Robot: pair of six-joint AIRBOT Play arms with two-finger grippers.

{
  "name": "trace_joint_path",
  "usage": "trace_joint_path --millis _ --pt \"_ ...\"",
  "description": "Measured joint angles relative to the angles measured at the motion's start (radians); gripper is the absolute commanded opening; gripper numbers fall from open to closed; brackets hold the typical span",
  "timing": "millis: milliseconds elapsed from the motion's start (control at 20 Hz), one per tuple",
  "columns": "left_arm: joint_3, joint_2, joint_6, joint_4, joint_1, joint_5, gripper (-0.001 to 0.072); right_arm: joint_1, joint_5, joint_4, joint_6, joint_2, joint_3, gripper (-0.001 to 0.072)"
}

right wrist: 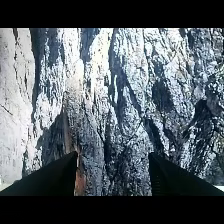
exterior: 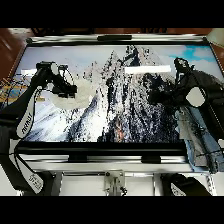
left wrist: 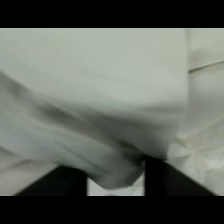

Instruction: Fold the shirts.

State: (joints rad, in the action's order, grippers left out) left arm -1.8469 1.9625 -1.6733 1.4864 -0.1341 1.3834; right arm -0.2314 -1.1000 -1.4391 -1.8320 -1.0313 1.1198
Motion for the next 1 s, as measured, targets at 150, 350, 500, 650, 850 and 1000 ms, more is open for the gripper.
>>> trace_joint_path --millis 150,350,500,650,850,1000 --pt "-0.031 -0.015 -0.01 -0.051 0.003 0.002 0.0038 0.0 0.017 0.011 -0.002 0.0 0.0 0.0553" --pt "-0.148 -0.187 0.018 -0.077 -0.017 0.002 0.0039 0.0 0.053 0.121 0.029 0.0 0.026 0.0553" --pt "-0.185 -0.43 0.027 -0.082 -0.086 -0.009 0.0039 -0.001 0.014 0.129 0.111 0.014 0.111 0.0553" --pt "-0.146 -0.68 -0.002 -0.089 -0.23 -0.03 0.0039 -0.001 -0.083 0.0 0.153 0.064 0.242 0.0553" --pt "0.006 -0.873 -0.124 0.013 -0.451 -0.052 0.0039 -0.001 -0.215 -0.192 0.144 0.174 0.388 0.0553" --pt "0.196 -0.897 -0.212 0.076 -0.589 -0.119 0.004 -0.001 -0.307 -0.254 0.133 0.264 0.43 0.0553"
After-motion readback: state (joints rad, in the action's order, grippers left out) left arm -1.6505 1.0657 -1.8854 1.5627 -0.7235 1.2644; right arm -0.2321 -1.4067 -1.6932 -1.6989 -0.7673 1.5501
